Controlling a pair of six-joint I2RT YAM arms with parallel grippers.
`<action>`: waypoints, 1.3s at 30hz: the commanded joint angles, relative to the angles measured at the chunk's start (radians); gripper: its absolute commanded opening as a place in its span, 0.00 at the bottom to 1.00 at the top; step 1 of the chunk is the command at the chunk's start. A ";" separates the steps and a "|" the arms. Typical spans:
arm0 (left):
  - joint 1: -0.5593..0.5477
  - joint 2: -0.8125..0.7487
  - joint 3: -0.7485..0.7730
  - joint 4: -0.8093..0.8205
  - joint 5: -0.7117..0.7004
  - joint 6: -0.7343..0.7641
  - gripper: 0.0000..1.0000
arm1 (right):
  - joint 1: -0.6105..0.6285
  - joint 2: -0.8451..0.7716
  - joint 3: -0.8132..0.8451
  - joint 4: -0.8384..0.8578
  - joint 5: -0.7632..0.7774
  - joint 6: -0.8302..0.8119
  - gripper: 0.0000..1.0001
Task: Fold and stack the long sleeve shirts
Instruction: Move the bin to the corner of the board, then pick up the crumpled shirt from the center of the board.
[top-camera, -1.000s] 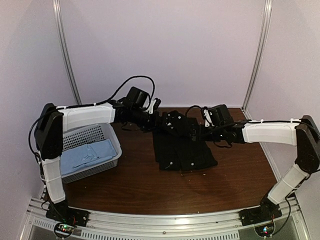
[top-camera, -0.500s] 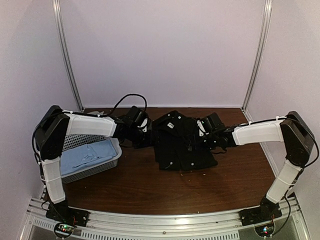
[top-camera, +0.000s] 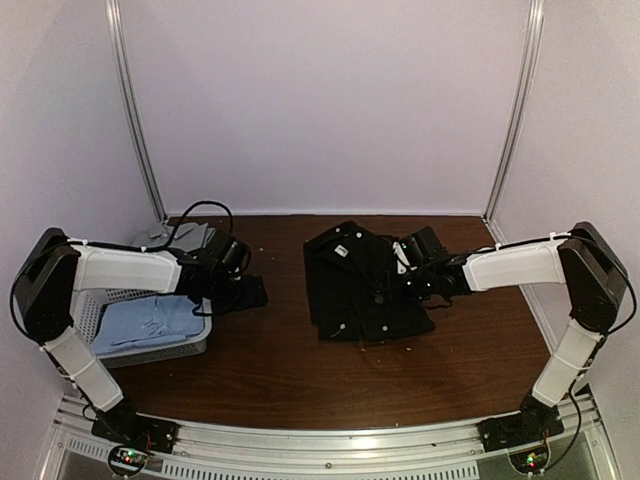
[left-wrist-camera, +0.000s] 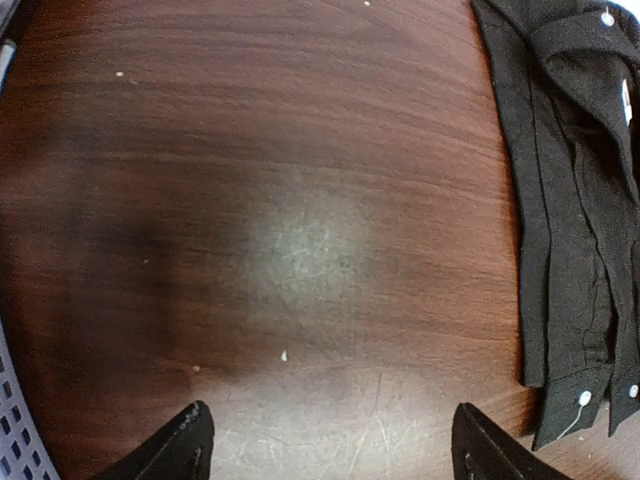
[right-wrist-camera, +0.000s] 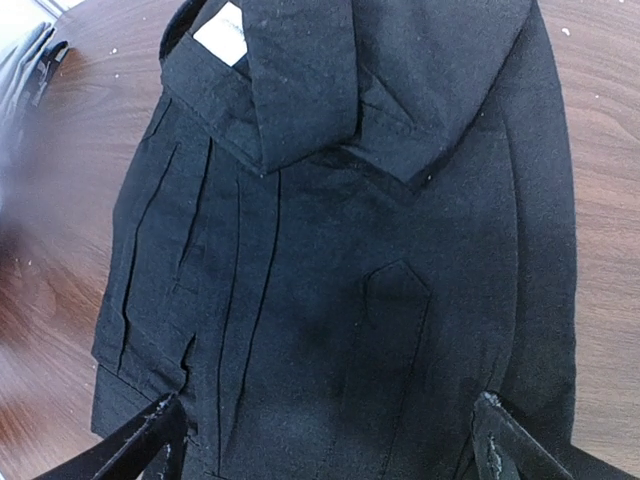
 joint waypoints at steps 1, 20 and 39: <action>0.048 -0.110 -0.076 -0.060 -0.102 -0.052 0.84 | 0.013 0.022 0.015 0.011 0.000 -0.007 1.00; -0.037 -0.161 0.054 -0.071 -0.059 0.033 0.87 | 0.039 0.039 0.014 -0.030 0.035 -0.028 1.00; -0.194 0.244 0.275 0.062 0.247 0.097 0.75 | 0.184 0.073 0.066 -0.149 0.165 -0.051 1.00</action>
